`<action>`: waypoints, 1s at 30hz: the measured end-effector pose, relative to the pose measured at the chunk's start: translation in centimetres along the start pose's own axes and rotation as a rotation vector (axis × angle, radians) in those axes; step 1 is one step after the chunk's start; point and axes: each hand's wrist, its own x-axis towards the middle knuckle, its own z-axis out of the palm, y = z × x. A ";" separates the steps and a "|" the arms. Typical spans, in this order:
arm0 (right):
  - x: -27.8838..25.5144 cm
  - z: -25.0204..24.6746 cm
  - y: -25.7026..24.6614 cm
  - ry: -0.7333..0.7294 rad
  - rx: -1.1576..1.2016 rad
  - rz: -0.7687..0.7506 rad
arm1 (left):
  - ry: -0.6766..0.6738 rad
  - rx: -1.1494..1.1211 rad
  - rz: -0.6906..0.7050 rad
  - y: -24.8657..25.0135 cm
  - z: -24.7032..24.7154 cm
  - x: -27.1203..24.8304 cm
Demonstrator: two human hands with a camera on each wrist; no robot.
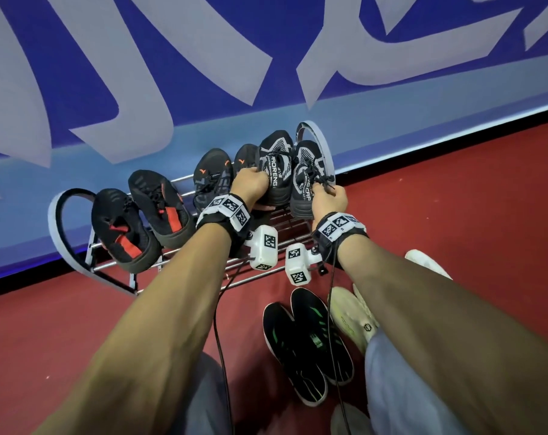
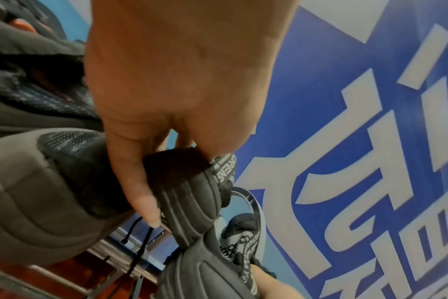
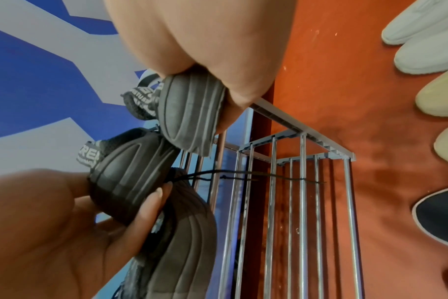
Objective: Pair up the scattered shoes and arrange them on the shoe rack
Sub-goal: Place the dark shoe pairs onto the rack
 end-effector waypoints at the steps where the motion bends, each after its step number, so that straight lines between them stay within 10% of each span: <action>1: -0.1 0.2 0.0 0.025 0.007 0.000 | 0.017 0.024 -0.003 0.1 0.0 0.1; 30: -0.1 -1.1 -0.2 0.073 -0.438 -0.051 | 0.087 1.120 0.211 -2.2 -0.1 0.4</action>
